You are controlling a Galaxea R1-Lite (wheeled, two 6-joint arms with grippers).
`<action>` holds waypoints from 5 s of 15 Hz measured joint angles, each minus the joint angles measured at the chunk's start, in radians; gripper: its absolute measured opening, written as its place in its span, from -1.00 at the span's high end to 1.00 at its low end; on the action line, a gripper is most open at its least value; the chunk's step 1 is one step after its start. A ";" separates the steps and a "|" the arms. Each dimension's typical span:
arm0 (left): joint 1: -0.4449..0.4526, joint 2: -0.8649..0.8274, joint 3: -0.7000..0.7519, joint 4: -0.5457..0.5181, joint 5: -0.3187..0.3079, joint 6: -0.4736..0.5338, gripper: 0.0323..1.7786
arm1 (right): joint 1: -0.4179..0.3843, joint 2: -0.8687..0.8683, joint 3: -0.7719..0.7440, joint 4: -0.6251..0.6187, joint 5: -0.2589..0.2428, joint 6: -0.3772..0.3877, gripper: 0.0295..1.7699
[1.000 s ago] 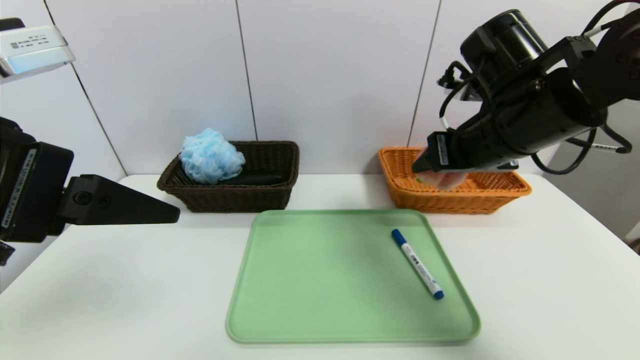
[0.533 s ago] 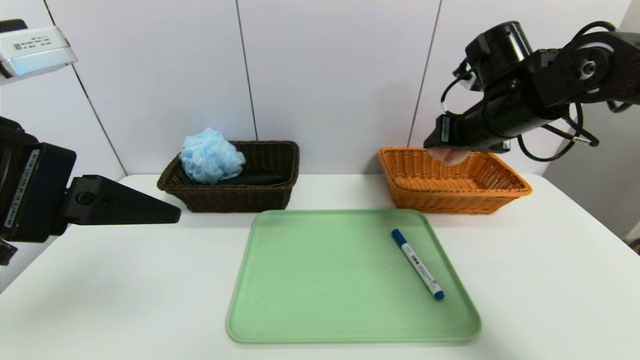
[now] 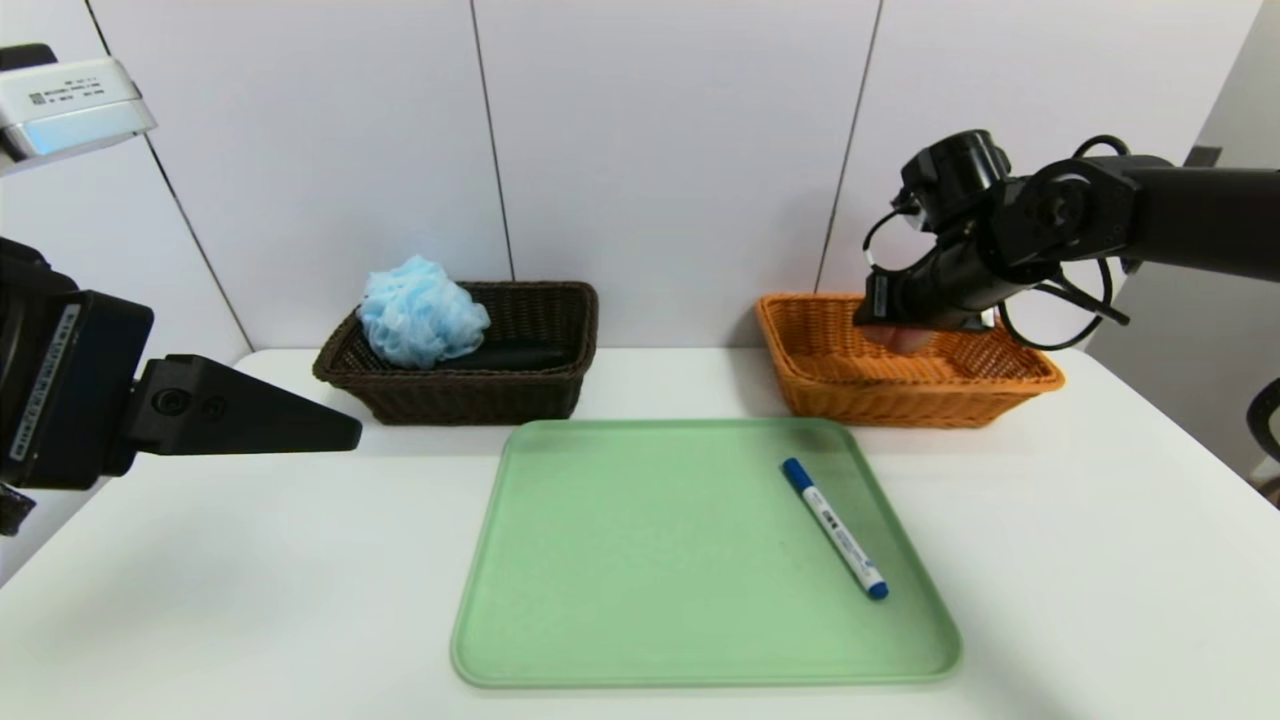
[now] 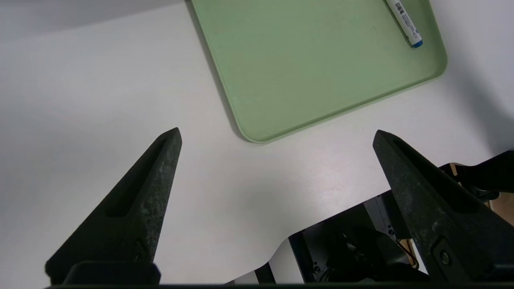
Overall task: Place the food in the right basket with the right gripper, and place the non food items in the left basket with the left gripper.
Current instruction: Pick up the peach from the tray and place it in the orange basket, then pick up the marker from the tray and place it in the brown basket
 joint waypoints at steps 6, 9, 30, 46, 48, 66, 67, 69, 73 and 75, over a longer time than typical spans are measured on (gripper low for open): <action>0.000 -0.004 0.002 0.000 -0.002 -0.003 -0.90 | -0.020 0.027 -0.001 -0.039 -0.002 -0.093 -0.26; 0.000 -0.005 0.007 0.000 0.000 -0.004 -0.90 | -0.030 0.047 0.001 -0.058 -0.002 -0.157 -0.26; 0.000 -0.014 0.022 -0.012 -0.001 -0.004 -0.90 | -0.048 -0.004 0.000 -0.049 0.027 -0.254 -0.82; -0.006 0.198 0.058 -0.344 -0.001 0.012 -0.90 | -0.019 -0.827 0.409 0.409 0.293 -0.110 -0.91; -0.025 0.255 0.053 -0.414 0.000 0.021 -0.90 | -0.012 -0.905 0.473 0.411 0.344 -0.115 -0.91; -0.269 0.767 -0.351 -0.536 0.002 0.091 -0.90 | -0.019 -0.998 0.558 0.409 0.372 -0.066 -0.91; -0.271 0.782 -0.358 -0.537 0.002 0.090 -0.90 | -0.020 -0.998 0.560 0.409 0.372 -0.066 -0.91; -0.278 0.811 -0.363 -0.536 0.007 0.081 -0.90 | -0.021 -0.997 0.561 0.409 0.371 -0.066 -0.91; -0.301 0.842 -0.365 -0.531 0.049 0.052 -0.90 | -0.021 -0.994 0.565 0.407 0.374 -0.066 -0.91; -0.321 0.853 -0.365 -0.531 0.088 0.045 -0.90 | -0.021 -0.994 0.576 0.406 0.374 -0.064 -0.91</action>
